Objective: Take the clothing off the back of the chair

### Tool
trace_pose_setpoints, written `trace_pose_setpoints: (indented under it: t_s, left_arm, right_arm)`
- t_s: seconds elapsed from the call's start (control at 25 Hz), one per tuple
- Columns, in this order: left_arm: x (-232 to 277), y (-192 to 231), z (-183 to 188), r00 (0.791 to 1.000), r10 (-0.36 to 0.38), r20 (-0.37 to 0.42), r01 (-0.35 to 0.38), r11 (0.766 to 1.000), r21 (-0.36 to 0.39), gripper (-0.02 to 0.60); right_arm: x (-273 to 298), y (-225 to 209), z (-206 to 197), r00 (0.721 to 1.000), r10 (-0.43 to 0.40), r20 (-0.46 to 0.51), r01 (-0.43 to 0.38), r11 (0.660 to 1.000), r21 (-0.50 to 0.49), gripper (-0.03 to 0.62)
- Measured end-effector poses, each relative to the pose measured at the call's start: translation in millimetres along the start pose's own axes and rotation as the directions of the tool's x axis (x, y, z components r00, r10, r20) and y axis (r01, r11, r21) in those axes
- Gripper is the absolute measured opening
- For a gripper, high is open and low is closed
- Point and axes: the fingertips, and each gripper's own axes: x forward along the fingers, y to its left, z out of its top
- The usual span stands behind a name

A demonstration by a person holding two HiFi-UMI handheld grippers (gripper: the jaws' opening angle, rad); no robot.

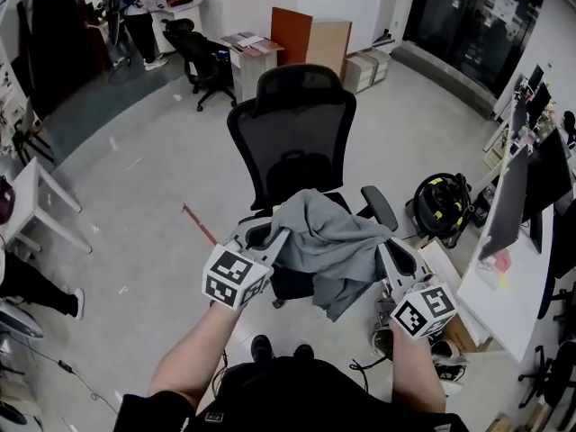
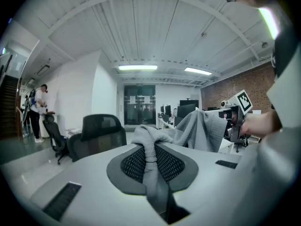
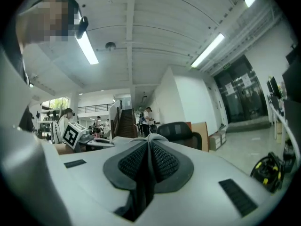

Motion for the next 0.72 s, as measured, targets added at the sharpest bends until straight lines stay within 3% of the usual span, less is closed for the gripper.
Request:
trace_pose_setpoints:
  t_s: [0.08,0.2,0.48,0.72]
  left_arm:
    - [-8.8,14.2,28.5,0.998,0.014,0.058,-0.017,0.999,0.041,0.037]
    - [-19.2,28.8,43.6,0.993,0.045,0.105,-0.049,0.998,0.036,0.037]
    - [-29.8,33.8,6.2,0.995,0.067,0.074,-0.062,0.996,-0.067,0.038]
    - [-24.0,31.5,-3.4,0.998,0.048,0.044,-0.046,0.997,-0.064,0.040]
  right_arm:
    - [9.6,7.9,28.5,0.999,-0.013,0.039,0.016,0.997,-0.072,0.041]
    - [17.4,13.3,48.0,0.996,-0.049,0.070,0.056,0.994,-0.097,0.041]
    - [11.2,26.2,18.4,0.998,-0.037,0.048,0.039,0.999,-0.033,0.041]
    - [7.0,29.9,8.0,0.999,-0.039,0.020,0.040,0.999,-0.035,0.041]
